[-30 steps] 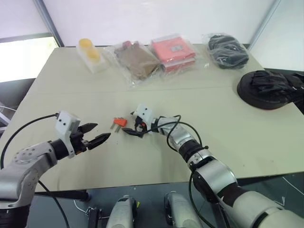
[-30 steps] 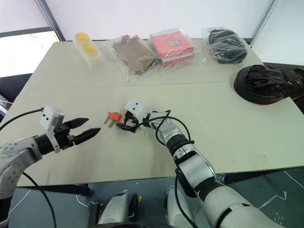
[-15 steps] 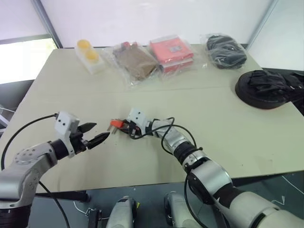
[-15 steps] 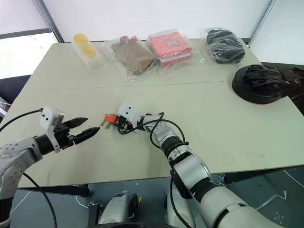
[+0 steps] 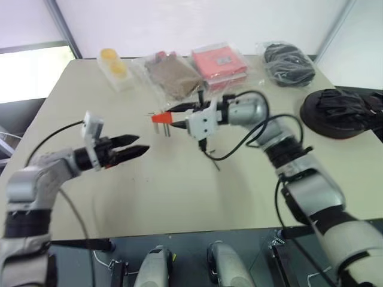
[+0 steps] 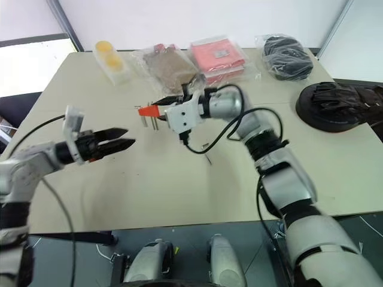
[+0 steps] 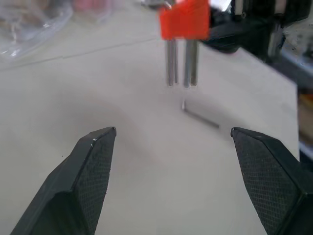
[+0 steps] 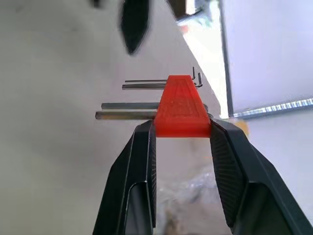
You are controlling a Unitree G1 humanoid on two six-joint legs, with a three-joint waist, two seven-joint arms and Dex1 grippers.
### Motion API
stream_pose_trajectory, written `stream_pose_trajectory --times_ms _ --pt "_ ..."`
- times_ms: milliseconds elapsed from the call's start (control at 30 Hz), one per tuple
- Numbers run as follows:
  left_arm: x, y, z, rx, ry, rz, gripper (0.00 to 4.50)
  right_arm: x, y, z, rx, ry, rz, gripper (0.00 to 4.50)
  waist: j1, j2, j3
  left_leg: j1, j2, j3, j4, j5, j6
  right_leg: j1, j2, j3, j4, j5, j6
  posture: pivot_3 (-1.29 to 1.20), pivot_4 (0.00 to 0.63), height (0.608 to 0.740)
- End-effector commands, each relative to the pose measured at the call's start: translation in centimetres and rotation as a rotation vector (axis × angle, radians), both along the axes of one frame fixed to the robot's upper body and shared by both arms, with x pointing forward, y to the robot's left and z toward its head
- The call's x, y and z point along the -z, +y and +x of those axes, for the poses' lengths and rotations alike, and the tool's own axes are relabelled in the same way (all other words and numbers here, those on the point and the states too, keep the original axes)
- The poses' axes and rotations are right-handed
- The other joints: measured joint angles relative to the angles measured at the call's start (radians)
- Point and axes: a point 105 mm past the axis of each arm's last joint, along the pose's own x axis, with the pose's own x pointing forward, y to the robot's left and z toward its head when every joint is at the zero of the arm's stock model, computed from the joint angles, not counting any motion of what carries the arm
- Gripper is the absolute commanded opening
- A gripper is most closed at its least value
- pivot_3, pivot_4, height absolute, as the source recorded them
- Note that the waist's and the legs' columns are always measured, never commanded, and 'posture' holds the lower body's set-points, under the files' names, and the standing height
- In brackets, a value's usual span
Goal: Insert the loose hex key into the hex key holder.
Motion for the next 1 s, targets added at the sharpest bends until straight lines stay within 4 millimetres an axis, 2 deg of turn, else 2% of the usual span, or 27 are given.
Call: stream_pose_trajectory --times_ms 33,267,600,700,900,1000 --pt "-0.6 -2.5 1.8 0.06 -0.061 -0.053 3.92 -1.1 -0.7 -0.2 -0.03 -0.048 -0.056 0.99 -0.002 0.0 0.0 0.0 0.0 0.001 0.001 0.0 0.0 0.0 0.0 0.0 0.0 0.0 0.0 0.0 0.15 0.74" --pt "-1.2 -6.5 3.1 0.17 -0.092 -0.131 3.92 -1.3 -1.9 0.2 -0.007 -0.054 -0.08 0.99 -0.007 0.0 0.0 -0.004 0.0 0.001 0.001 0.0 0.0 -0.004 -0.001 0.002 0.0 0.0 0.0 0.0 0.15 0.74" --pt "-2.1 -6.8 3.8 0.204 -0.114 -0.139 3.92 -1.3 -2.0 0.3 0.014 -0.039 -0.052 0.99 -0.006 0.0 0.0 -0.005 0.0 0.001 0.002 0.0 0.0 -0.004 -0.001 0.002 0.001 0.0 0.0 0.0 0.15 0.74" --pt "-2.3 -6.9 3.8 0.211 -0.119 -0.142 3.04 -1.1 -1.9 0.3 0.018 -0.032 -0.04 0.99 -0.006 0.0 0.0 -0.005 0.0 0.001 0.002 0.0 0.0 -0.004 -0.001 0.002 0.001 0.0 0.0 0.0 0.15 0.74" --pt "-2.0 -6.9 3.8 0.212 -0.12 -0.143 0.19 -1.2 -1.7 0.2 0.021 -0.029 -0.022 0.99 -0.006 0.0 0.0 -0.005 0.0 0.001 0.003 0.0 0.0 -0.004 -0.001 0.002 0.001 0.0 0.0 0.0 0.15 0.74" --pt "-2.1 -6.9 3.9 0.209 -0.123 -0.141 0.08 -1.1 -1.6 0.1 0.023 -0.027 -0.018 0.99 -0.006 0.0 0.0 -0.005 0.0 0.001 0.003 0.0 0.0 -0.004 -0.001 0.002 0.001 0.0 0.0 0.0 0.15 0.74"
